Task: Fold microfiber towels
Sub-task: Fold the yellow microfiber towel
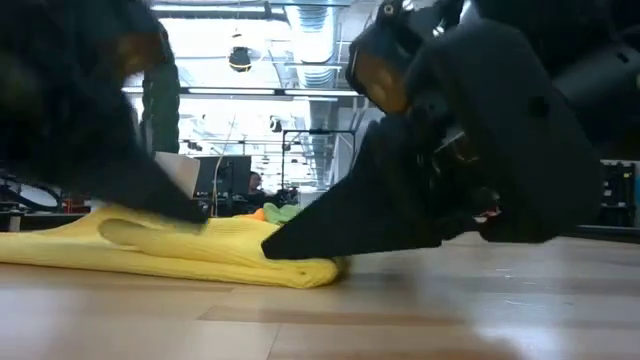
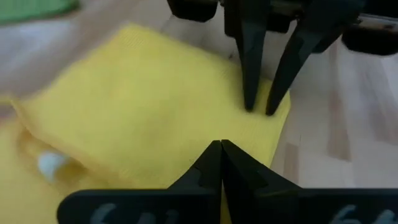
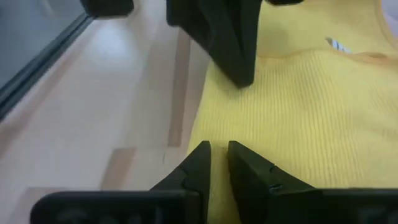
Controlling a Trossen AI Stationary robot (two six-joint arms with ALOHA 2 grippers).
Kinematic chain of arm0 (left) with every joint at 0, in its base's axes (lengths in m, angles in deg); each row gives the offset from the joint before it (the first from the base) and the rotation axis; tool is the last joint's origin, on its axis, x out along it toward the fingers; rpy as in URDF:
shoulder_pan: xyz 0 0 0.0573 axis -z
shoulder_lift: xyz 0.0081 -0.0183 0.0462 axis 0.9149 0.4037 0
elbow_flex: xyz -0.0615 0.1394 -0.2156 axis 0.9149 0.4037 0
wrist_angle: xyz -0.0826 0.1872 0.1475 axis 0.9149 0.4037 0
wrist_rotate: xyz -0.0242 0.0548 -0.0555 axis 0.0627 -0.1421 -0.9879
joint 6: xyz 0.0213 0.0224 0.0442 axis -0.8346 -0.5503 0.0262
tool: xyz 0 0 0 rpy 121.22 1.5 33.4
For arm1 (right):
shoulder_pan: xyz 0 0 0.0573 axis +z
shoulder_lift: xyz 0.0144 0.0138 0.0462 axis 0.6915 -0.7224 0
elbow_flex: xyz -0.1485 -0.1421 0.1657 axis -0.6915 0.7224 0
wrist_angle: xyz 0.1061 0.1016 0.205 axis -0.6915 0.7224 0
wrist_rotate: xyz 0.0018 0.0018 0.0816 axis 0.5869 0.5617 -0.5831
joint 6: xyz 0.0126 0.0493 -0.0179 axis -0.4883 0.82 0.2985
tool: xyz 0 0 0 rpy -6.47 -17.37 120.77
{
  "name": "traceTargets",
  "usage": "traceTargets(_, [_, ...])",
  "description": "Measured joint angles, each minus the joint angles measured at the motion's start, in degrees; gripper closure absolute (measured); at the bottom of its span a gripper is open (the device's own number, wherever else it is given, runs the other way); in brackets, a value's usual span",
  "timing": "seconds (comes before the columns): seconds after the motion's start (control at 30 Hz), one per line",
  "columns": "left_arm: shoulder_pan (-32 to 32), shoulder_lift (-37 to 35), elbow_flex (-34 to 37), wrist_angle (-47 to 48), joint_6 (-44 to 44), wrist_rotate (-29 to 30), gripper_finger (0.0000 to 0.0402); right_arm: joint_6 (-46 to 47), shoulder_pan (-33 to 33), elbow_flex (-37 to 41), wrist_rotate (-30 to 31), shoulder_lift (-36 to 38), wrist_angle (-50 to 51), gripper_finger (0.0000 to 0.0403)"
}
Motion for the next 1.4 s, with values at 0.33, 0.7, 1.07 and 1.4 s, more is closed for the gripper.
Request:
traceTargets(0.33, [6.49, -26.15, 0.21, 26.55, 6.64, 5.83, 0.0401, -4.62, -0.10, -0.40, 1.37, 3.07, -0.48, 0.0321])
traceTargets(0.7, [19.75, -19.73, 11.08, 35.98, 57.33, 11.65, 0.0401, -10.25, -5.41, -8.06, -2.59, -2.51, -9.29, 0.0321])
traceTargets(1.07, [19.85, -14.13, 10.03, 36.15, 63.09, 3.26, 0.0401, -8.74, -5.79, -22.35, -5.18, -13.85, 2.43, 0.0321])
traceTargets(1.4, [19.85, -17.31, 7.19, 41.74, 63.12, 4.05, 0.0401, -9.01, -5.79, -24.28, -5.18, -14.55, 4.80, 0.0321])
